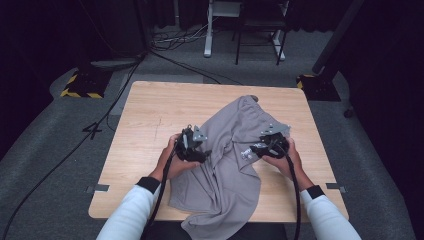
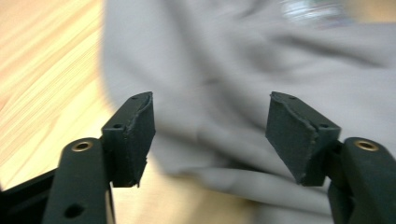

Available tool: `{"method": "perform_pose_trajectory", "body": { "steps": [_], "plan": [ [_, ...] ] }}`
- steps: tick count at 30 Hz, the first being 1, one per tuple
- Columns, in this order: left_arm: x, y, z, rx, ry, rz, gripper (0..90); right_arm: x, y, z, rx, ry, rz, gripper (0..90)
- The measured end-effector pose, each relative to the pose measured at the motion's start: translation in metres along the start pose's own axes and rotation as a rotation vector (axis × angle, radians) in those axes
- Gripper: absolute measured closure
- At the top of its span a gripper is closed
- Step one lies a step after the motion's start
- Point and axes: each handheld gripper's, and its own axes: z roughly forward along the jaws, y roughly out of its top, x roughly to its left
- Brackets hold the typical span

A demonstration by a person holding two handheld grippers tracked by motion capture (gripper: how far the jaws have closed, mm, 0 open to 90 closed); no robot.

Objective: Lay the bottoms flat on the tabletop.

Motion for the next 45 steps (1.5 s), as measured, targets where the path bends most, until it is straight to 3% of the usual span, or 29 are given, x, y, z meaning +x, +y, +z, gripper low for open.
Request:
{"method": "perform_pose_trajectory", "body": {
  "steps": [1, 2, 3, 5, 6, 8, 9, 11, 12, 13, 15, 17, 19, 21, 23, 25, 28, 31, 32, 33, 34, 36, 38, 40, 41, 43, 45],
  "plan": [
    [0.008, -0.002, 0.008, 0.010, -0.009, -0.045, 35.8, 0.000, 0.000, 0.000, 0.000, 0.000, 0.000, 38.3],
    [0.012, -0.004, 0.014, 0.030, -0.025, -0.061, 35.9, -0.004, -0.006, -0.002, -0.008, 0.013, 0.027, 38.2],
    [0.013, -0.006, 0.020, 0.054, -0.001, -0.033, 35.8, -0.005, -0.010, -0.003, -0.007, 0.016, 0.030, 38.1],
    [0.013, -0.010, 0.026, 0.075, -0.026, -0.041, 37.7, -0.003, -0.015, -0.003, 0.001, 0.013, 0.009, 37.3],
    [0.010, -0.011, 0.028, 0.084, -0.039, -0.030, 38.3, 0.001, -0.016, -0.004, -0.013, 0.041, 0.007, 37.4],
    [0.002, -0.014, 0.028, 0.104, -0.032, 0.028, 41.5, 0.021, -0.014, -0.006, -0.036, 0.114, -0.050, 36.4],
    [-0.001, -0.015, 0.026, 0.104, -0.033, 0.036, 41.5, 0.021, -0.014, -0.006, -0.036, 0.114, -0.050, 36.4],
    [-0.008, -0.018, 0.023, 0.122, -0.065, 0.056, 43.4, 0.046, -0.012, -0.006, -0.040, 0.172, -0.118, 35.3],
    [-0.010, -0.020, 0.020, 0.129, -0.080, 0.056, 43.4, 0.046, -0.012, -0.006, -0.040, 0.172, -0.118, 35.3],
    [-0.012, -0.022, 0.016, 0.142, -0.093, 0.049, 43.4, 0.053, -0.012, -0.006, -0.043, 0.209, -0.133, 35.4],
    [-0.017, -0.031, 0.007, 0.148, -0.081, 0.061, 43.4, 0.073, -0.012, -0.004, -0.021, 0.244, -0.190, 36.1],
    [-0.022, -0.042, -0.004, 0.137, -0.071, 0.061, 43.4, 0.078, -0.013, -0.004, -0.014, 0.260, -0.208, 36.4],
    [-0.027, -0.054, -0.014, 0.127, -0.072, 0.064, 43.4, 0.085, -0.014, -0.003, 0.011, 0.244, -0.241, 36.9],
    [-0.034, -0.066, -0.024, 0.106, -0.065, 0.055, 43.4, 0.086, -0.018, -0.001, 0.030, 0.264, -0.237, 37.6],
    [-0.041, -0.076, -0.032, 0.102, -0.086, 0.022, 43.8, 0.083, -0.023, -0.002, 0.035, 0.268, -0.222, 37.2],
    [-0.053, -0.085, -0.039, 0.089, -0.129, -0.013, 45.9, 0.077, -0.028, -0.009, 0.049, 0.259, -0.223, 37.7],
    [-0.080, -0.091, -0.048, 0.084, -0.173, 0.029, 44.8, 0.070, -0.032, -0.016, 0.043, 0.273, -0.217, 39.0],
    [-0.089, -0.086, -0.049, 0.081, -0.198, 0.056, 33.1, 0.048, -0.035, -0.031, -0.005, 0.224, -0.145, 40.3],
    [-0.088, -0.081, -0.048, 0.069, -0.198, 0.059, 29.3, 0.028, -0.034, -0.041, -0.040, 0.115, -0.086, 41.9],
    [-0.085, -0.074, -0.047, 0.054, -0.199, 0.064, 29.3, 0.028, -0.034, -0.041, -0.040, 0.115, -0.086, 41.9],
    [-0.080, -0.067, -0.045, 0.035, -0.196, 0.062, 26.3, 0.016, -0.033, -0.044, -0.058, 0.056, -0.051, 42.8],
    [-0.063, -0.047, -0.036, -0.001, -0.194, 0.013, 24.7, -0.012, -0.031, -0.046, -0.085, -0.019, 0.048, 42.9],
    [-0.047, -0.025, -0.023, -0.010, -0.125, 0.035, 21.6, -0.040, -0.028, -0.041, -0.091, -0.089, 0.129, 42.3],
    [-0.026, -0.003, -0.004, -0.032, -0.088, -0.002, 22.5, -0.059, -0.025, -0.030, -0.064, -0.121, 0.174, 40.4],
    [-0.015, 0.008, 0.007, -0.014, -0.057, -0.012, 22.5, -0.067, -0.023, -0.024, -0.062, -0.138, 0.204, 40.7],
    [0.006, 0.026, 0.028, 0.004, -0.048, -0.085, 22.5, -0.080, -0.019, -0.010, -0.050, -0.148, 0.243, 39.7],
    [0.020, 0.041, 0.049, 0.039, 0.026, -0.105, 23.0, -0.087, -0.015, 0.002, -0.031, -0.160, 0.249, 38.9]
  ]
}}
